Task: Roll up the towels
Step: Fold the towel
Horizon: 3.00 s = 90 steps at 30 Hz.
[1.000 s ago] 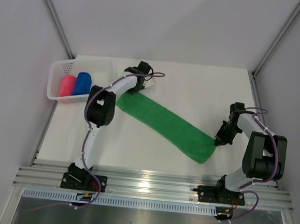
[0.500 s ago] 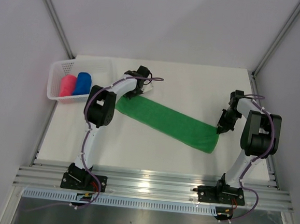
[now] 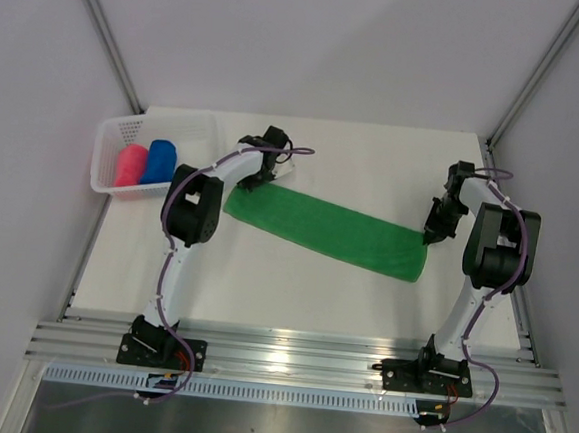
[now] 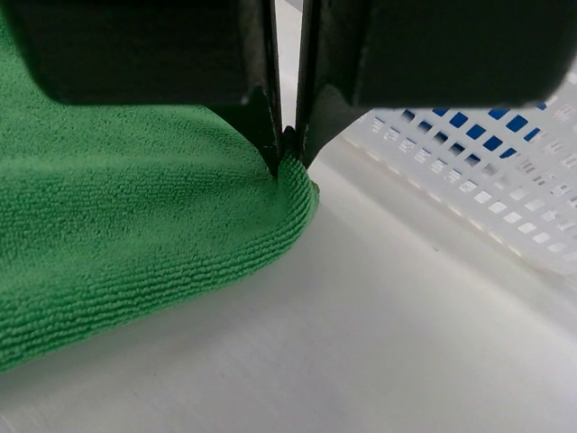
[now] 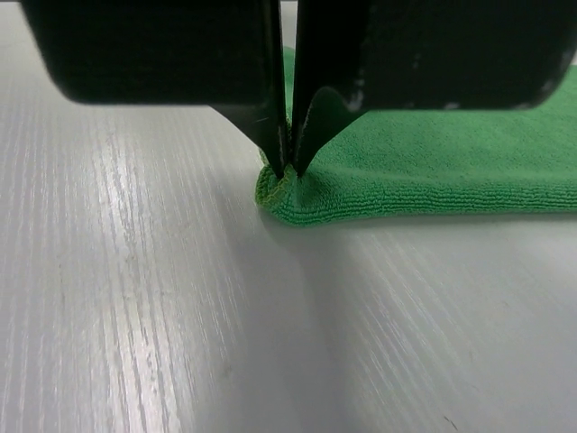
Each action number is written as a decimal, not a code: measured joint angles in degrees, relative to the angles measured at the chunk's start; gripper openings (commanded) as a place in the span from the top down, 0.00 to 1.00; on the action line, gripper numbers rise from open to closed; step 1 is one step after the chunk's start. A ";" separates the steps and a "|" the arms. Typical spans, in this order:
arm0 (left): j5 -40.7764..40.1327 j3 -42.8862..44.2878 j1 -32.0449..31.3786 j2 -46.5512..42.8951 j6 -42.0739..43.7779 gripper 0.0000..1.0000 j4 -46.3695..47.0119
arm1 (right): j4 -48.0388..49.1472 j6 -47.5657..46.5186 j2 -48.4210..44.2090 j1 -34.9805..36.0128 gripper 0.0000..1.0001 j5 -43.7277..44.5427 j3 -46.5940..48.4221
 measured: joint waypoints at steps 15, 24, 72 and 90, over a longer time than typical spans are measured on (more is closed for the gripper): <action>3.06 -0.55 1.25 -2.21 -4.85 0.65 -3.23 | 7.02 -2.51 -0.33 -0.42 0.62 2.29 1.40; 3.72 -0.74 1.66 -3.21 -5.99 0.62 -4.42 | 7.26 -1.86 -4.59 -1.29 0.62 2.01 0.00; 11.19 -8.26 2.56 -15.32 -9.53 0.57 -9.77 | 4.92 0.07 -12.92 -19.58 1.00 -0.76 -8.76; 22.67 -11.93 2.73 -17.97 -12.98 0.59 -14.03 | -0.57 2.27 -13.55 14.62 1.00 6.23 -2.36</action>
